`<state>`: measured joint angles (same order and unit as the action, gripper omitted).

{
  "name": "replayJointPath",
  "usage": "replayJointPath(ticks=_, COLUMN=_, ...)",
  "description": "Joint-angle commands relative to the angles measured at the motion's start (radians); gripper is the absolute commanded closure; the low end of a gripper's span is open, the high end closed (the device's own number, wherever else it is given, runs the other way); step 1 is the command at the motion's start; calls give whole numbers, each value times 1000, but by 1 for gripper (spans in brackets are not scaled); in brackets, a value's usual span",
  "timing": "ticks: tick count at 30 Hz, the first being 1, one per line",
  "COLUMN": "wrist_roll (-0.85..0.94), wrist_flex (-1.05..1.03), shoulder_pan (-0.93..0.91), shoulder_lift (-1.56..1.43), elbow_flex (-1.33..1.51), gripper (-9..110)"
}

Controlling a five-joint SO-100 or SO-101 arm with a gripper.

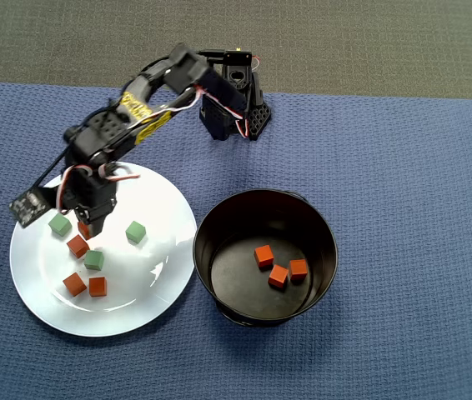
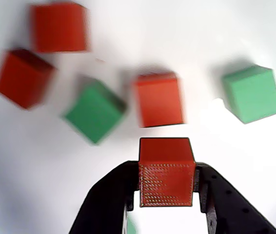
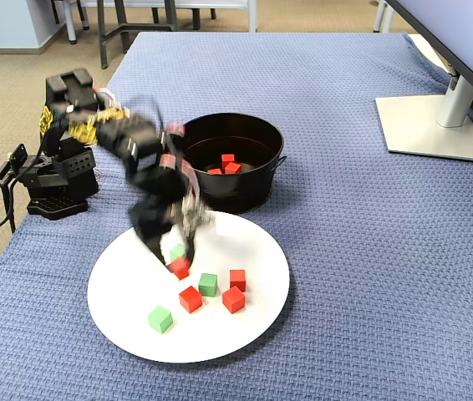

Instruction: Pick up the red cubes from the white plate and place them in the black recipient

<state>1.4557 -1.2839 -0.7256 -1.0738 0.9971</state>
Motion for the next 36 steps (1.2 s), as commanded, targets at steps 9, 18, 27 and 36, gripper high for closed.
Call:
replayJointPath(ticks=9, wrist_roll=-400, wrist_flex=-95, shoulder_pan=365, shoulder_lift=-492, elbow_flex=43, gripper=102)
replayJointPath(ticks=18, wrist_roll=-623, wrist_flex=-57, shoulder_pan=698, shoulder_lift=-784, elbow_flex=370, gripper=100)
replayJointPath(ticks=27, wrist_roll=-594, wrist_flex=28, shoulder_pan=549, shoulder_lift=-695, elbow_flex=364, gripper=67)
replayJointPath(ticks=36, wrist_roll=-782, wrist_flex=-51, shoulder_pan=196, shoulder_lift=-288, elbow_flex=-20, gripper=78)
